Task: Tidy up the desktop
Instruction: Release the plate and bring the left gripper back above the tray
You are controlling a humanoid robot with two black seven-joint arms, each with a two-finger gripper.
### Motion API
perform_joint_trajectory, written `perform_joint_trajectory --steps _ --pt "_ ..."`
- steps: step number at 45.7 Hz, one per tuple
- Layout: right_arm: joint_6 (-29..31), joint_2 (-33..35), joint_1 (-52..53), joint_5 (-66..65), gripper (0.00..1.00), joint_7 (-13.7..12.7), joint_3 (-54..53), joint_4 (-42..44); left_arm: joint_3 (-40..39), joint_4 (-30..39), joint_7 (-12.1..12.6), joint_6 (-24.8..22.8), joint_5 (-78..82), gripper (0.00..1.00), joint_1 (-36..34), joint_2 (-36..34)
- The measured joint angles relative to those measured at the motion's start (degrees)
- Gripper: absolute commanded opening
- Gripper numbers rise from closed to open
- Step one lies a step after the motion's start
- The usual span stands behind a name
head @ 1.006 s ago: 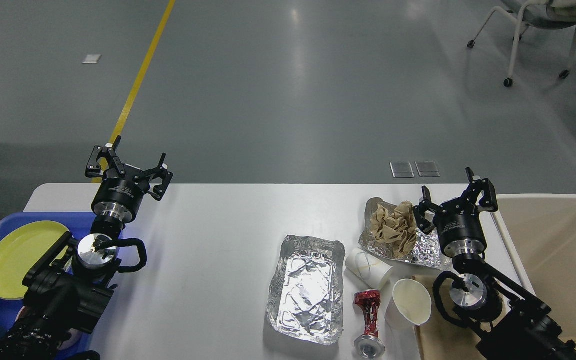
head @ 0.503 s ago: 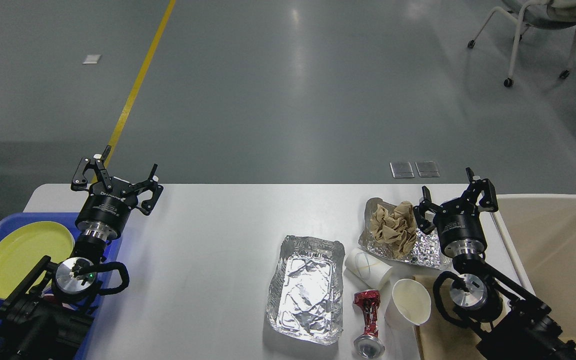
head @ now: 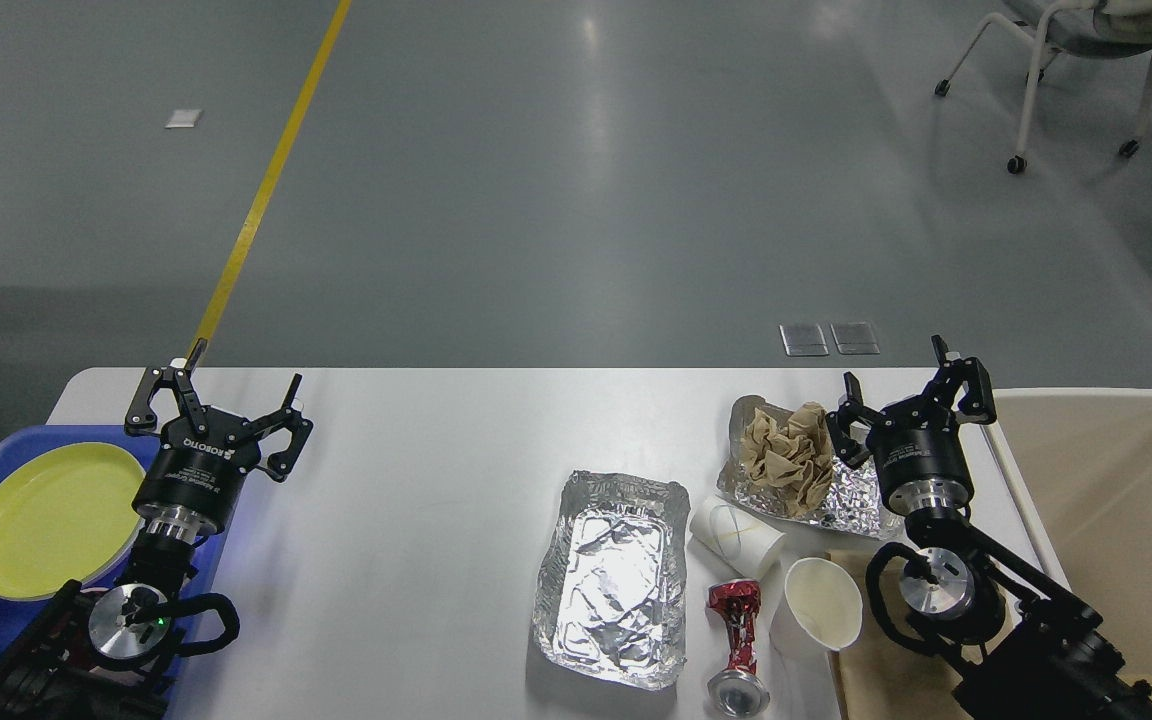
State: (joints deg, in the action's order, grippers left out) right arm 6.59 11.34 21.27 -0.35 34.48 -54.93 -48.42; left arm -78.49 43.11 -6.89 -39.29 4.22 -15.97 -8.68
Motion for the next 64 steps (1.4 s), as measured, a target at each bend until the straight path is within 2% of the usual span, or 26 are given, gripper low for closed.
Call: perform_joint_trajectory --steps 9,17,27,34,39,43,64 --pt "0.0 0.0 0.0 0.0 1.0 0.01 0.0 0.04 0.03 1.28 1.04 -4.1 -0.01 0.96 3.75 0.22" --pt "0.0 0.0 0.0 0.0 1.0 0.0 -0.02 0.07 -0.8 1.73 0.05 -4.56 0.39 0.96 4.43 -0.01" --pt "0.0 0.0 0.0 0.0 1.0 0.0 -0.02 0.08 -1.23 2.07 -1.48 -2.52 1.65 0.96 4.45 0.35" --pt "0.0 0.0 0.0 0.0 1.0 -0.02 -0.02 0.08 -3.09 3.57 -3.15 3.31 1.69 0.96 4.45 1.52" --pt "0.0 0.0 0.05 0.0 1.0 -0.02 -0.02 0.08 -3.49 3.78 -5.41 6.01 2.1 0.96 3.69 1.27" --pt "0.0 0.0 0.05 0.0 1.0 -0.02 -0.01 0.09 -3.48 3.18 -6.47 6.53 2.24 0.96 2.48 0.54" --pt "0.0 0.0 0.0 0.0 1.0 -0.02 0.0 0.03 -2.89 1.87 -6.54 5.84 1.41 0.96 1.14 0.73"
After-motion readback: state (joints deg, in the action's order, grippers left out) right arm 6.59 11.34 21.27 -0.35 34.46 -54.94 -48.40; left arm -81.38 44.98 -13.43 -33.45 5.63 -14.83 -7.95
